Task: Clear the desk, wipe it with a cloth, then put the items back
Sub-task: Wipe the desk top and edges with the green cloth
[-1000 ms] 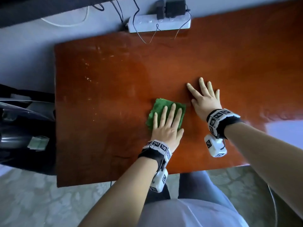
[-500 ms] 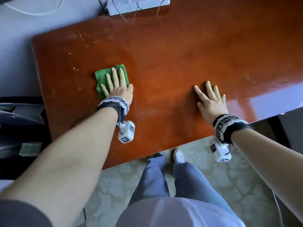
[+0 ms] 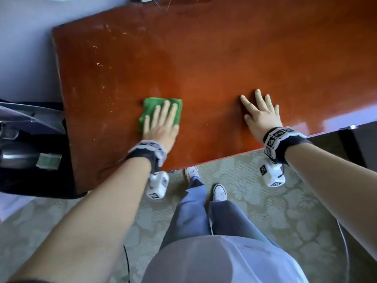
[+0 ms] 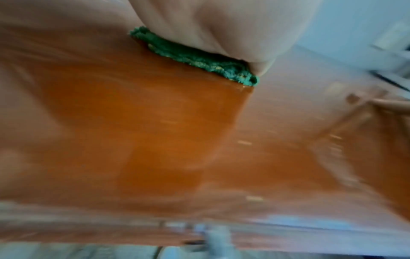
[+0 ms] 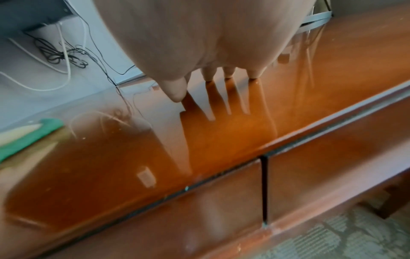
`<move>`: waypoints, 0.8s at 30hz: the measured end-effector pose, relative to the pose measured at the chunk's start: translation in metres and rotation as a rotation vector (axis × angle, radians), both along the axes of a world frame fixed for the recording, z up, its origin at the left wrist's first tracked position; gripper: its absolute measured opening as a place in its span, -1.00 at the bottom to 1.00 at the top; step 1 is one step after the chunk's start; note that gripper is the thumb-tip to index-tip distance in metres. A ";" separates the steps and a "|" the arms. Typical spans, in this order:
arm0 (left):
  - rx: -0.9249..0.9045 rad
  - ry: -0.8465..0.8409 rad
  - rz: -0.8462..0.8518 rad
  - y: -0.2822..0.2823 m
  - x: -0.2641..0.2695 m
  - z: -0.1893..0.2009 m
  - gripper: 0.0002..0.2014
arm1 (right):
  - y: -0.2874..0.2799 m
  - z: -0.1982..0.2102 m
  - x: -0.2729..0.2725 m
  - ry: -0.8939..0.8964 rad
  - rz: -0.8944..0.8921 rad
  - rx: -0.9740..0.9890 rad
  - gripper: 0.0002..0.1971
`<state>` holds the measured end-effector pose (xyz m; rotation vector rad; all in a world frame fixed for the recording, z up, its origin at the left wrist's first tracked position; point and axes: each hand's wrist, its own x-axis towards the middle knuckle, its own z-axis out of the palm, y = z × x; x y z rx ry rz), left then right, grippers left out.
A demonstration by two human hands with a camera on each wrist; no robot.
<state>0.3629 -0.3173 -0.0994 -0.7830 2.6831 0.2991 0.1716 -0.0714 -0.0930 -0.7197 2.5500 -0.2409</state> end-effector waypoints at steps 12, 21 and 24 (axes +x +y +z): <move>0.108 0.138 0.146 0.141 -0.008 -0.008 -0.36 | 0.007 -0.020 0.071 0.127 0.122 0.015 -0.37; -0.014 0.165 0.231 0.071 0.076 -0.015 -0.41 | 0.006 -0.021 0.079 0.128 0.128 0.006 -0.38; -0.025 0.134 0.469 0.013 0.137 -0.011 -0.43 | 0.001 -0.022 0.093 0.142 0.153 0.009 -0.40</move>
